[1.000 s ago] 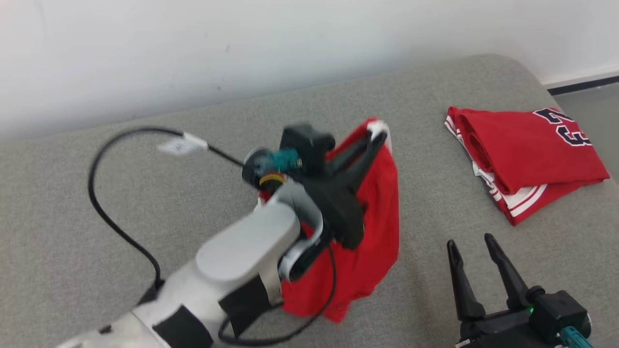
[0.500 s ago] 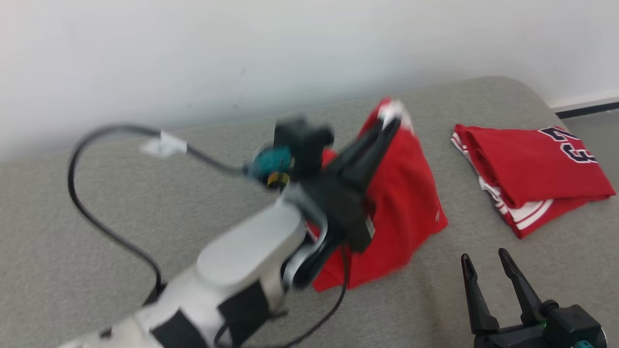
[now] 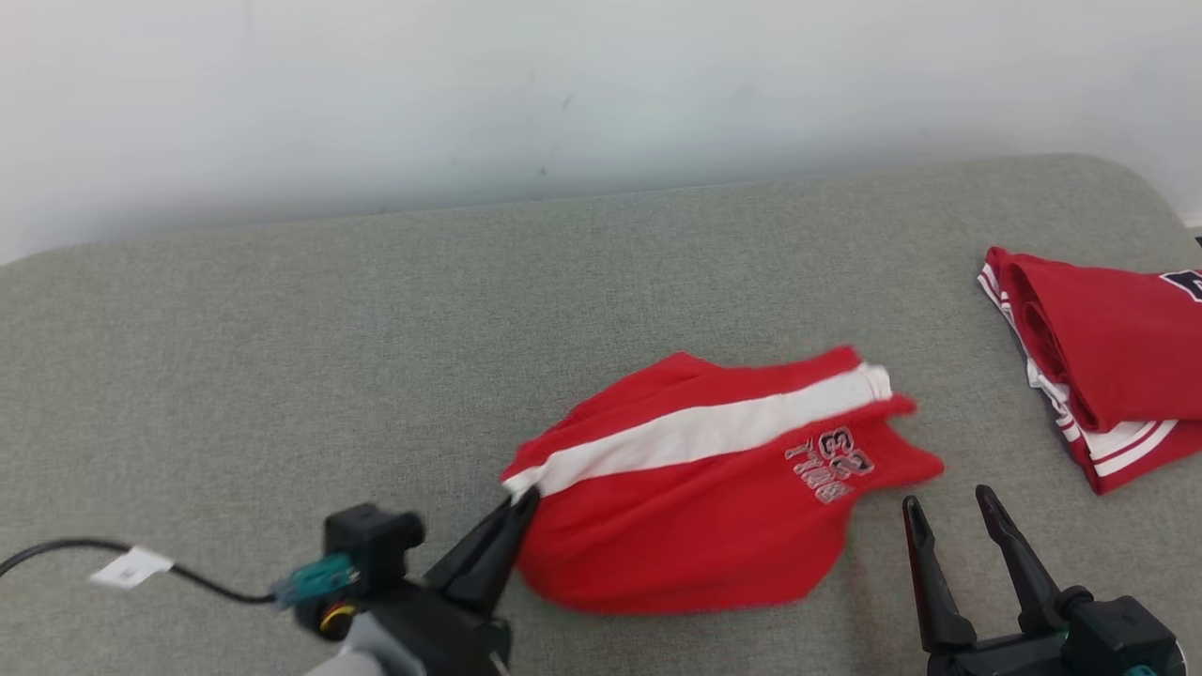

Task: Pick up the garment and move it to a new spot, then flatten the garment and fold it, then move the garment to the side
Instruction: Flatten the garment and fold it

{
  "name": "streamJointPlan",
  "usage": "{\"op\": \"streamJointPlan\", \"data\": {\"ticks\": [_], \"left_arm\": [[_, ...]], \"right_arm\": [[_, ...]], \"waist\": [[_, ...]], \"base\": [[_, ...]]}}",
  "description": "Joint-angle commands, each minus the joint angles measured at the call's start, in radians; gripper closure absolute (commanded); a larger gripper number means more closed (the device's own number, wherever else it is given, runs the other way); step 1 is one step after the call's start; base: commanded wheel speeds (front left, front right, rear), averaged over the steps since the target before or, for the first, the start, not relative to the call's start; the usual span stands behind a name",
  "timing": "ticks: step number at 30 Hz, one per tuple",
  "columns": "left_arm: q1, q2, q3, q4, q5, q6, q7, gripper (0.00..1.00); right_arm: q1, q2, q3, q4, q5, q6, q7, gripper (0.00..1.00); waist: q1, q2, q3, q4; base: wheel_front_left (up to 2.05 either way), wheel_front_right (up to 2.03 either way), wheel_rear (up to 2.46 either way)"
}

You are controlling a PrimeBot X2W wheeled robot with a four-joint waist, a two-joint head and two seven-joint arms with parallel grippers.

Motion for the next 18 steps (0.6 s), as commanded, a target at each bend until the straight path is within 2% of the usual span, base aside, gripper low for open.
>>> {"op": "streamJointPlan", "data": {"ticks": [1, 4, 8, 11, 18], "left_arm": [[0.036, 0.023, 0.016, -0.011, 0.002, 0.007, -0.005, 1.00], [0.084, 0.062, 0.049, -0.019, 0.001, 0.021, -0.005, 1.00], [0.132, 0.083, 0.102, -0.015, 0.030, 0.034, -0.005, 1.00], [0.161, 0.078, 0.142, 0.000, 0.044, 0.033, -0.005, 1.00], [0.212, 0.066, 0.218, 0.057, 0.150, 0.041, -0.005, 1.00]], "right_arm": [[-0.003, -0.004, 0.000, 0.001, 0.000, -0.001, -0.001, 0.00], [0.001, -0.008, -0.002, 0.001, 0.003, -0.001, -0.001, 0.00], [0.006, -0.010, -0.005, 0.004, 0.007, -0.001, -0.001, 0.00], [0.009, -0.009, -0.003, 0.010, 0.009, -0.001, -0.001, 0.00], [0.009, -0.012, 0.012, 0.026, 0.023, -0.001, -0.001, 0.00]], "waist": [[0.0000, 0.0000, -0.002, 0.005], [0.0000, 0.0000, -0.006, 0.009], [0.0000, 0.0000, -0.010, 0.015], [0.0000, 0.0000, -0.016, 0.017], [0.0000, 0.0000, -0.034, 0.014]], "base": [[0.00, 0.00, 0.00], [0.00, 0.00, 0.00], [0.00, 0.00, 0.00], [0.00, 0.00, 0.00], [0.00, 0.00, 0.00]]}}
